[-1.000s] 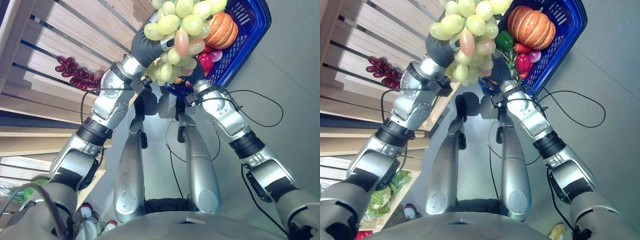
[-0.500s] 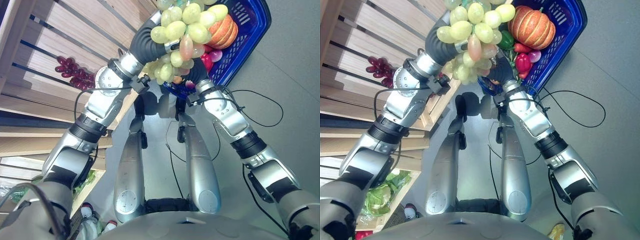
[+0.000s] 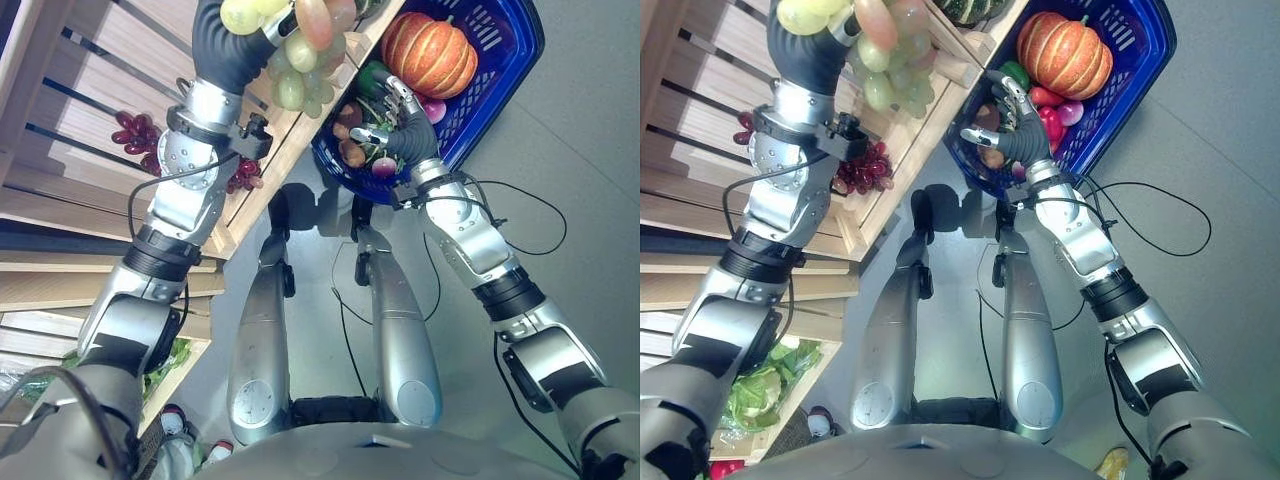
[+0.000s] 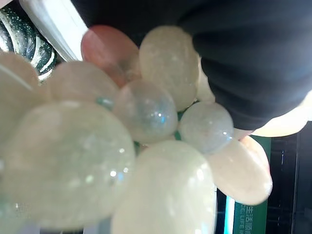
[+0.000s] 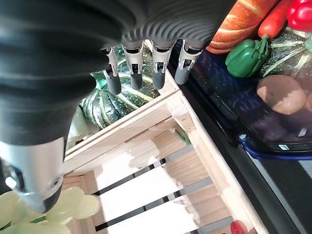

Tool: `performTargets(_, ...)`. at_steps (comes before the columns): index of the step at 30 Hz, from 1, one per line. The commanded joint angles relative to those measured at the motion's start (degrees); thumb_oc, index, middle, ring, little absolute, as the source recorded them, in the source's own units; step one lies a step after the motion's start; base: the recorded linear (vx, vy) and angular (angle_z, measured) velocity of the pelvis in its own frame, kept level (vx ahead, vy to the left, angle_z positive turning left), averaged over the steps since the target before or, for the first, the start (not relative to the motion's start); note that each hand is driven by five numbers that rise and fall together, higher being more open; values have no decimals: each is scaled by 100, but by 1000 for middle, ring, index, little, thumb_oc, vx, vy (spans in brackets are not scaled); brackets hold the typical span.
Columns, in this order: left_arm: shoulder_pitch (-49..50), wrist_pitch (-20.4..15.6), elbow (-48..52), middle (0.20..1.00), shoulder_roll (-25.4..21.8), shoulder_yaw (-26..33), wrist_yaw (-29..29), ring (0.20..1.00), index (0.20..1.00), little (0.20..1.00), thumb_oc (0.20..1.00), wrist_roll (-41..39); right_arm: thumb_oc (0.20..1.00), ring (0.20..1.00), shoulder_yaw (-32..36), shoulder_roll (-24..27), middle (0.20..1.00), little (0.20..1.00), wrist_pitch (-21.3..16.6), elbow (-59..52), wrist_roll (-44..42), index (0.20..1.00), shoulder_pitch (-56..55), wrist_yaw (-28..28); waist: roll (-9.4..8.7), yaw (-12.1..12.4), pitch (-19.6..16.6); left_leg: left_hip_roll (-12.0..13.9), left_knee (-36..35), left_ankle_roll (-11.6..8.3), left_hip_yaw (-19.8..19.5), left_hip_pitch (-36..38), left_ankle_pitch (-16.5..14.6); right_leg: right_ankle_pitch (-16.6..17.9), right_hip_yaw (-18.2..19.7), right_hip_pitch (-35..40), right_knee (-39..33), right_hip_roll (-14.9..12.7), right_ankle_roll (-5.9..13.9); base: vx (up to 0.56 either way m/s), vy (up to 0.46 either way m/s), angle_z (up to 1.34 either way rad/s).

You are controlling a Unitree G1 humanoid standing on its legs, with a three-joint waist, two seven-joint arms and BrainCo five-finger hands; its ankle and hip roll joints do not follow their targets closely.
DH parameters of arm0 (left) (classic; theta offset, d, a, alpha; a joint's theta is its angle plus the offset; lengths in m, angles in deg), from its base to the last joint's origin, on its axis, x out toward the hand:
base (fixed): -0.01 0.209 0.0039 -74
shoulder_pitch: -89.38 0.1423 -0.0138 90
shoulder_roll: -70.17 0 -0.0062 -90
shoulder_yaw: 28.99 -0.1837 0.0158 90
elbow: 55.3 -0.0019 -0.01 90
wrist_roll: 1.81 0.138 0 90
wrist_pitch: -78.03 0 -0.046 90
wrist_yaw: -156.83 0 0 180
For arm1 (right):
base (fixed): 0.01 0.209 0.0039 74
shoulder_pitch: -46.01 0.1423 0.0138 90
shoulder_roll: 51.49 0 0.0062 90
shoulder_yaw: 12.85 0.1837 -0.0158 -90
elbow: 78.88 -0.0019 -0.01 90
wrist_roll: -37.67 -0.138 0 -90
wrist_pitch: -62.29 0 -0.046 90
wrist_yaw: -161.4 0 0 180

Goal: Pick up fruits and vegetables into the basket

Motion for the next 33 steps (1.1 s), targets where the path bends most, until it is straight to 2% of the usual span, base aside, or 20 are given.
performTargets(1,-128,-567,716,200,184,197,107,200,200,200,200,131,1000,1000,75,-55,1000,1000,-279,-747,-8,1000,-22,-163,95,-59,-207,-221,342,-54,-108,9,-608,-210,-330,551,-326,78,340,0,0,0)
performTargets(9,-256,-387,711,200,318,13,462,200,200,200,200,-216,1000,1000,-70,-130,1000,1000,-166,-879,-63,1000,192,-460,86,-74,-207,-230,303,-47,-91,48,-601,-188,-323,579,-371,93,344,0,0,0)
performTargets(15,-294,-333,729,200,443,-133,749,200,200,200,200,-362,1000,1000,-159,-208,1000,1000,-129,-965,-96,1000,361,-463,87,-68,-207,-230,280,-43,-86,23,-557,-131,-328,566,-413,96,347,0,0,0)
performTargets(24,-350,-183,839,200,576,-318,862,200,200,200,200,-370,1000,1000,-250,-326,1000,1000,-46,-1040,-115,1000,470,-527,56,-66,-207,-234,307,-36,-77,51,-610,-162,-346,605,-411,101,352,0,0,0)
performTargets(33,-385,-292,830,200,655,-345,890,200,200,200,200,-421,1000,1000,-322,-388,1000,1000,37,-1049,-159,1000,553,-591,35,-63,-207,-233,295,-40,-77,58,-606,-157,-344,615,-426,115,345,0,0,0)
